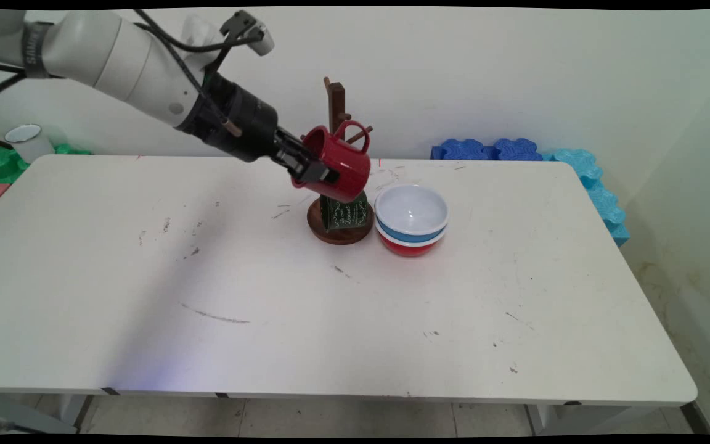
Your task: Place the picked object on the table
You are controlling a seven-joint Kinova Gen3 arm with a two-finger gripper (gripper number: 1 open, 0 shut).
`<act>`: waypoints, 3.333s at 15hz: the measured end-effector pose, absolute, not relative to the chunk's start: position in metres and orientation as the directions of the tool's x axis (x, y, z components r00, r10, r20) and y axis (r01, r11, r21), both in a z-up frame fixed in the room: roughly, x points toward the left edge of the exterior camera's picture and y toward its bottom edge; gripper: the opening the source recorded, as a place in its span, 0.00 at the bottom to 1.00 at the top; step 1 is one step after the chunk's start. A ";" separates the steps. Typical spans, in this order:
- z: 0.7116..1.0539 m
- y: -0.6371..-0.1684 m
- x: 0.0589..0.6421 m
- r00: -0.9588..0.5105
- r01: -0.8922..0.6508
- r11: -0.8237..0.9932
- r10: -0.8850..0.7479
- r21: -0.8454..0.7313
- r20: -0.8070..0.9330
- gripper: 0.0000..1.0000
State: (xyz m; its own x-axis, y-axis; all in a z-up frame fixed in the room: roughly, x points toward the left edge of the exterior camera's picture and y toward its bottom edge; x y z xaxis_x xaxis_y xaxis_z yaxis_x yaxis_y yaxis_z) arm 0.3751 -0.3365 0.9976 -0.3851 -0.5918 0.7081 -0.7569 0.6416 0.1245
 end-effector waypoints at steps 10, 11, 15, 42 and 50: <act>0.985 -0.316 0.414 -0.510 -0.736 0.676 -0.582 0.028 0.633 0.00; 0.983 -0.314 0.420 -0.524 -0.735 0.678 -0.582 0.016 0.622 0.00; 0.974 -0.312 0.442 -0.578 -0.725 0.688 -0.577 -0.039 0.577 0.00; 0.886 -0.408 0.512 -0.878 -0.458 0.842 -0.380 -0.285 0.290 0.00; 0.871 -0.423 0.515 -0.916 -0.384 0.883 -0.328 -0.270 0.232 0.00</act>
State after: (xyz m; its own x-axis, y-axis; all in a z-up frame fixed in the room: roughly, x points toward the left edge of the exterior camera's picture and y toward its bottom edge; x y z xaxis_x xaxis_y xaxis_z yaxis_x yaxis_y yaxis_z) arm 0.5153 -0.4229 0.8712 -0.9158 -0.3279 0.2318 -0.3844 0.8828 -0.2700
